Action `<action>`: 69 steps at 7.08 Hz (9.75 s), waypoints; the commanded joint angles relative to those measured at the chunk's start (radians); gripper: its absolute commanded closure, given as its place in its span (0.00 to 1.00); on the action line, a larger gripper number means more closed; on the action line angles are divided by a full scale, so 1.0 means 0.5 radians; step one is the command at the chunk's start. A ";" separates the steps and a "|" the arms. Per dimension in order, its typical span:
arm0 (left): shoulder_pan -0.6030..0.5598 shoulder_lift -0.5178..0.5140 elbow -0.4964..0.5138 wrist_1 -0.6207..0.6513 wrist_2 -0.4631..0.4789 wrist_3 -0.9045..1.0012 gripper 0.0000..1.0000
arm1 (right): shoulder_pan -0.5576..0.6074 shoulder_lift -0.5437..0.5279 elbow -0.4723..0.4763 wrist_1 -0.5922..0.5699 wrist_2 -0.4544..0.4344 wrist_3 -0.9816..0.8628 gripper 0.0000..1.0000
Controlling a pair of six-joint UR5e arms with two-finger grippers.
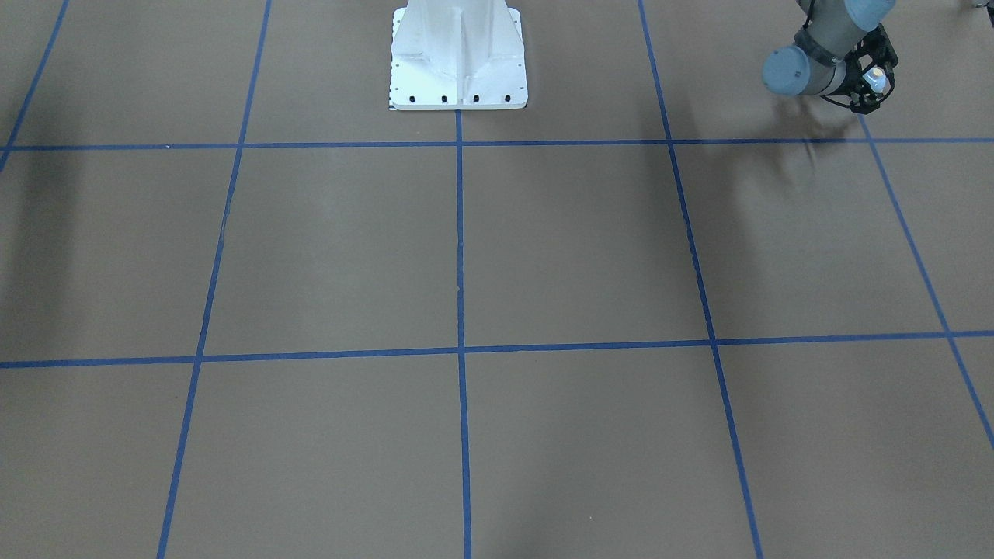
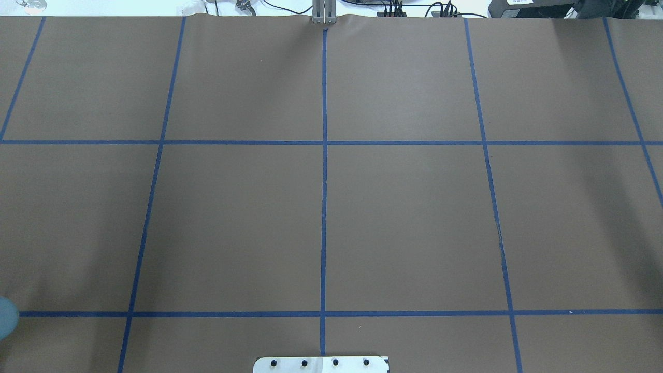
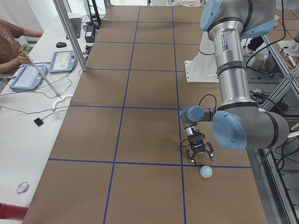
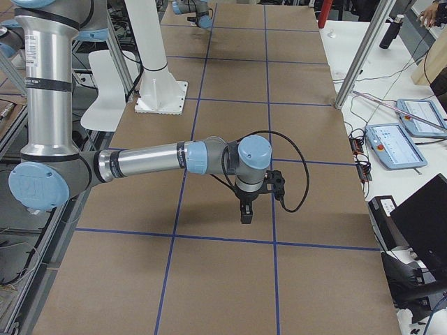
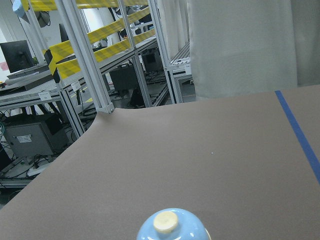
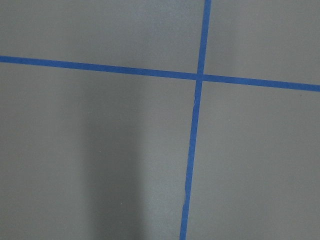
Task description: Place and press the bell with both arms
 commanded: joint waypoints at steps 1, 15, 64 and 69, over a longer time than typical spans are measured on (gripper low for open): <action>0.020 -0.002 0.061 -0.062 -0.003 -0.084 0.00 | 0.000 0.000 0.013 0.000 0.003 0.002 0.00; 0.241 0.008 0.249 -0.181 -0.092 -0.382 0.09 | 0.000 -0.006 0.056 -0.003 0.019 0.002 0.00; -0.335 -2.686 1.774 -2.504 1.558 3.880 0.20 | -0.003 0.114 -0.171 -0.021 0.126 0.017 0.00; -0.351 -2.704 1.545 -2.553 1.482 3.855 0.00 | -0.003 0.157 -0.140 -0.003 0.144 0.011 0.00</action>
